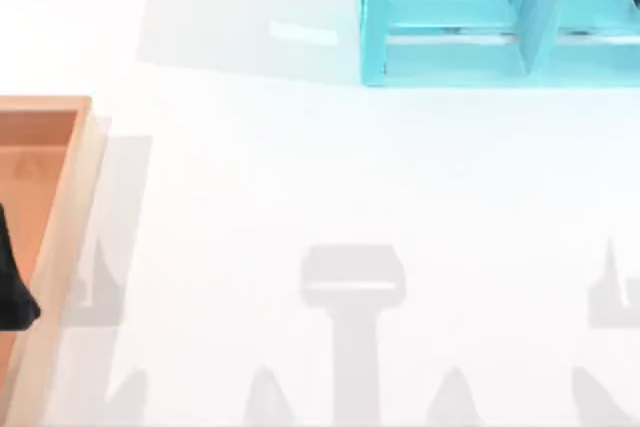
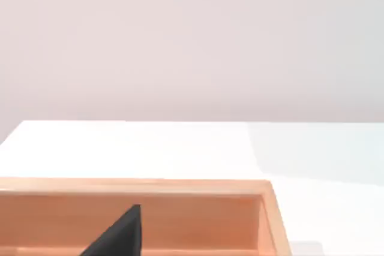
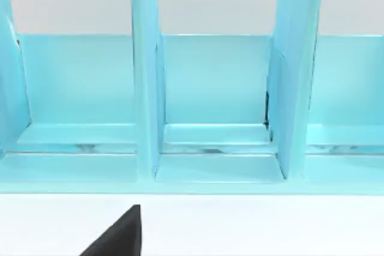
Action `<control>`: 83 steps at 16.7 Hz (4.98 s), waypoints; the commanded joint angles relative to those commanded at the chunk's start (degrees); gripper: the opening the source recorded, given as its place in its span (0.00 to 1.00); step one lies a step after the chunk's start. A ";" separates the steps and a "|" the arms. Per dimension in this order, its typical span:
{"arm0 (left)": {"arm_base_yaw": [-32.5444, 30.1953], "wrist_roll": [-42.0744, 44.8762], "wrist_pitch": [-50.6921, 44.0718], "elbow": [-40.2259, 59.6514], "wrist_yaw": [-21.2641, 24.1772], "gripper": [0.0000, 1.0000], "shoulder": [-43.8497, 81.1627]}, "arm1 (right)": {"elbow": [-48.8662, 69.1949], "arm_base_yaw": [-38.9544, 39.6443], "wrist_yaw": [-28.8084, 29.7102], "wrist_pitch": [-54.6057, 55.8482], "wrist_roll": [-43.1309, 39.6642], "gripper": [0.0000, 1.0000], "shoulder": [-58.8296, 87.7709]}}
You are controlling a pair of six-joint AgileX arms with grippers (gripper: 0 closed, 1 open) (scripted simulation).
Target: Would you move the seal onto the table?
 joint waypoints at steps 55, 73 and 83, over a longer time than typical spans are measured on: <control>19.31 20.55 -52.10 59.17 -0.20 0.40 97.07 | 0.00 0.00 0.00 0.00 0.00 1.00 0.00; 15.19 16.55 -56.31 63.22 -0.22 0.00 96.63 | 0.00 0.00 0.00 0.00 0.00 1.00 0.00; -11.15 -9.88 -85.67 85.66 -0.20 0.00 90.36 | 0.00 0.00 0.00 0.00 0.00 1.00 0.00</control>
